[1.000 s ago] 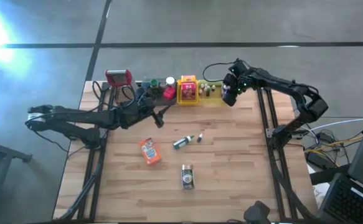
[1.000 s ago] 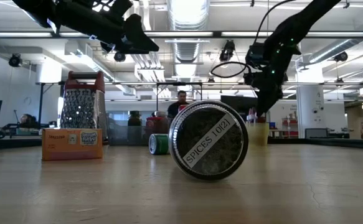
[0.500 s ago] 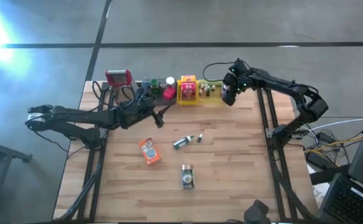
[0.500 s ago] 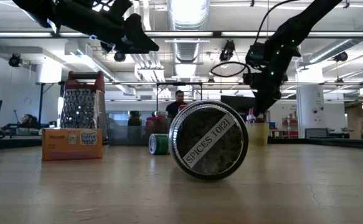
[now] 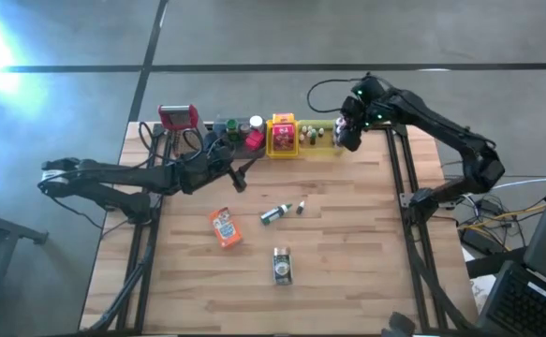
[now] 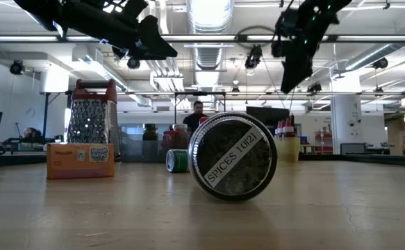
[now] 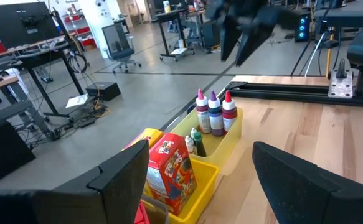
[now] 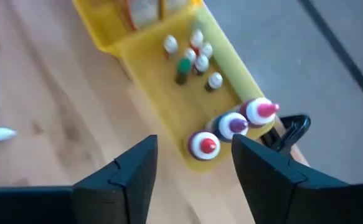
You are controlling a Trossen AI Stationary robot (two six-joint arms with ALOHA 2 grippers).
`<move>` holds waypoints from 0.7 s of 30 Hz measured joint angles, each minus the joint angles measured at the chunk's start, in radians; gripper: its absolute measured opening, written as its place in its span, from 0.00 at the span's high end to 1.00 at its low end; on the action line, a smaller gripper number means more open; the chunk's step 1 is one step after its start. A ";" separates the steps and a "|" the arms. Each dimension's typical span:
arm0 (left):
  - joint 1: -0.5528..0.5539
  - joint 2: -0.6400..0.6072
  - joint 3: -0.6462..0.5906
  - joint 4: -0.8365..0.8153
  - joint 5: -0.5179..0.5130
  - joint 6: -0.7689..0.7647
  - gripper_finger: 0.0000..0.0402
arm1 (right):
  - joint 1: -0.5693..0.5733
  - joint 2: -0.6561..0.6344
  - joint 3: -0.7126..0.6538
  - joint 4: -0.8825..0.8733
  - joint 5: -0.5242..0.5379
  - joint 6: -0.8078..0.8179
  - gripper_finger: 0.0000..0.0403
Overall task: Pick & Place Kitchen Items
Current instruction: Put the orange cereal box into the yellow bin
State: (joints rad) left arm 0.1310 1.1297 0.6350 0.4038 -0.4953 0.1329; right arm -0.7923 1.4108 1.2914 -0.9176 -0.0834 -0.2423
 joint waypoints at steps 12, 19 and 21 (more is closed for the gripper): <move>0.000 0.000 0.000 -0.001 0.030 -0.008 0.27 | 0.250 -0.303 -0.131 0.039 -0.003 0.206 0.58; -0.001 0.000 0.020 -0.105 0.251 0.281 0.27 | 0.399 -0.412 -0.267 0.104 0.010 0.316 0.54; -0.008 0.000 0.049 -0.219 0.336 0.341 0.27 | 0.430 -0.429 -0.292 0.113 0.037 0.336 0.53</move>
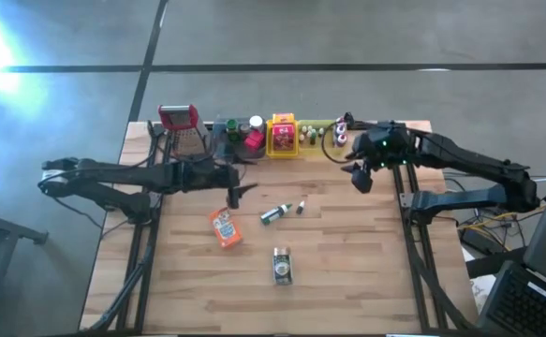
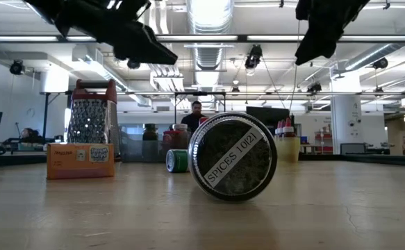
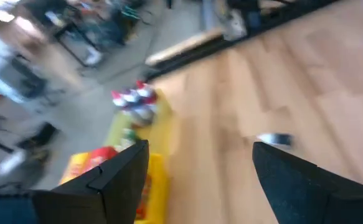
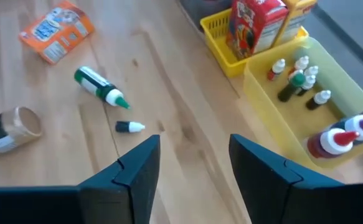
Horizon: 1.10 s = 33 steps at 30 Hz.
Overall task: Pick & Place Kitchen Items
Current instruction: Put the orange cereal box into the yellow bin
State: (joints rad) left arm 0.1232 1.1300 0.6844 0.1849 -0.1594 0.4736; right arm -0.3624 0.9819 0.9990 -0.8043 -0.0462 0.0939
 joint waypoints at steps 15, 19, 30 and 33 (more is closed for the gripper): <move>-0.011 0.069 0.284 -0.753 0.017 -0.135 0.14 | 0.037 -0.002 -0.016 0.070 0.084 0.028 0.55; -0.042 0.080 0.300 -0.859 0.019 0.004 0.14 | 0.037 0.002 -0.006 0.086 0.084 0.017 0.56; -0.232 0.149 0.313 -0.972 0.018 0.299 0.14 | 0.037 0.003 -0.006 0.093 0.100 0.011 0.51; -0.272 0.215 0.337 -1.038 0.020 0.277 0.14 | 0.037 0.003 -0.006 0.093 0.100 0.011 0.51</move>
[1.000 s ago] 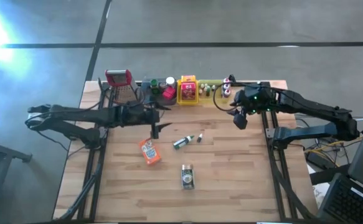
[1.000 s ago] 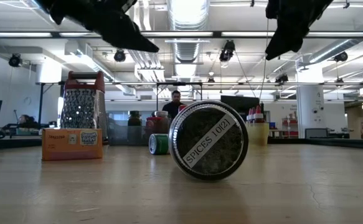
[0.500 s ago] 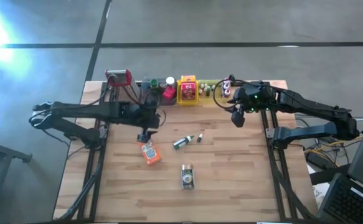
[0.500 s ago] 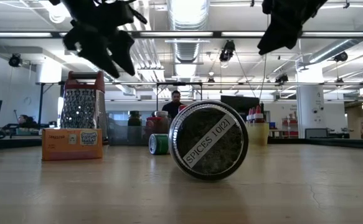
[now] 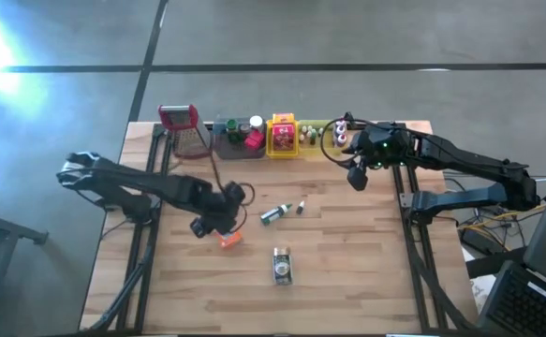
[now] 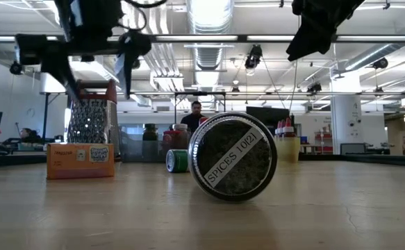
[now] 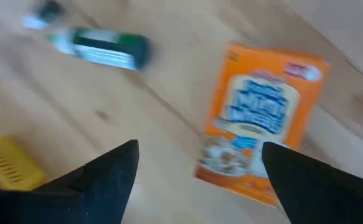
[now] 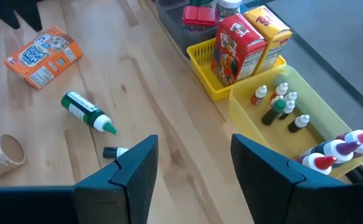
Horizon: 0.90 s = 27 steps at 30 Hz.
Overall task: Pick & Place Kitchen Items
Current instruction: Put the orange cereal box into the yellow bin
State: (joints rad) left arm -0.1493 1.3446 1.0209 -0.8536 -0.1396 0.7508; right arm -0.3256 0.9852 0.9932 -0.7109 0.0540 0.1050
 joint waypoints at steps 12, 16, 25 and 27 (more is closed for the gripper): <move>-0.074 0.251 0.158 -0.189 0.042 0.038 0.14 | 0.000 0.000 0.000 0.012 0.002 0.000 0.56; -0.093 0.260 0.161 -0.188 0.060 0.071 0.14 | 0.000 0.000 -0.002 0.012 0.001 -0.001 0.56; -0.106 0.259 0.159 -0.161 0.044 0.011 0.14 | 0.000 0.000 -0.003 0.012 0.001 -0.004 0.50; -0.106 0.259 0.159 -0.159 0.039 0.009 0.14 | 0.000 0.000 -0.003 0.013 0.001 -0.003 0.49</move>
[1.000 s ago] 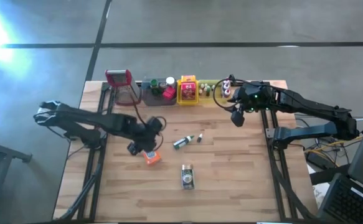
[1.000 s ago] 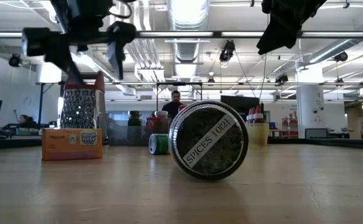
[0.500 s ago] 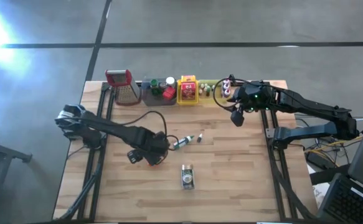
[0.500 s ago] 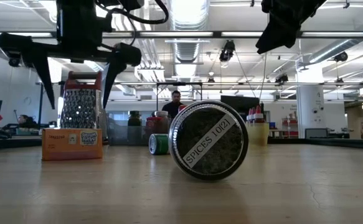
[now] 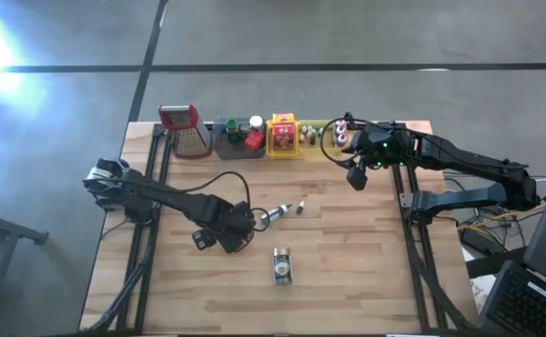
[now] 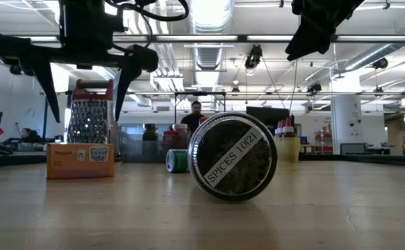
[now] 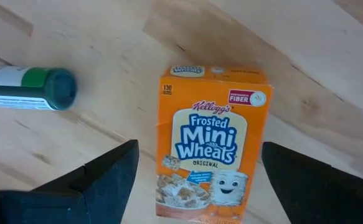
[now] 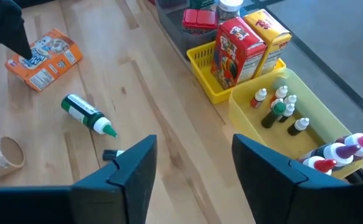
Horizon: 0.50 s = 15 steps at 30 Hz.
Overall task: Pick & Place Kitchen Items
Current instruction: Put the orange cereal box into the yellow bin
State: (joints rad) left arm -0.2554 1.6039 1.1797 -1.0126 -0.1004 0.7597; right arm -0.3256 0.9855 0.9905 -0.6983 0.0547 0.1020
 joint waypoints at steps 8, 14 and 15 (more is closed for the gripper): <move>-0.004 0.000 0.012 0.010 -0.003 -0.050 0.14 | 0.000 0.000 -0.001 0.000 -0.001 0.000 0.46; -0.009 -0.001 0.012 0.029 0.005 -0.160 0.14 | 0.000 0.000 -0.001 0.000 -0.001 -0.002 0.43; -0.012 -0.001 0.012 0.034 0.005 -0.158 0.14 | 0.000 0.000 -0.001 0.000 -0.001 -0.004 0.42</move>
State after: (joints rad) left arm -0.2673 1.6032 1.1915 -0.9782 -0.0952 0.6012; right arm -0.3256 0.9855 0.9894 -0.6979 0.0540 0.0980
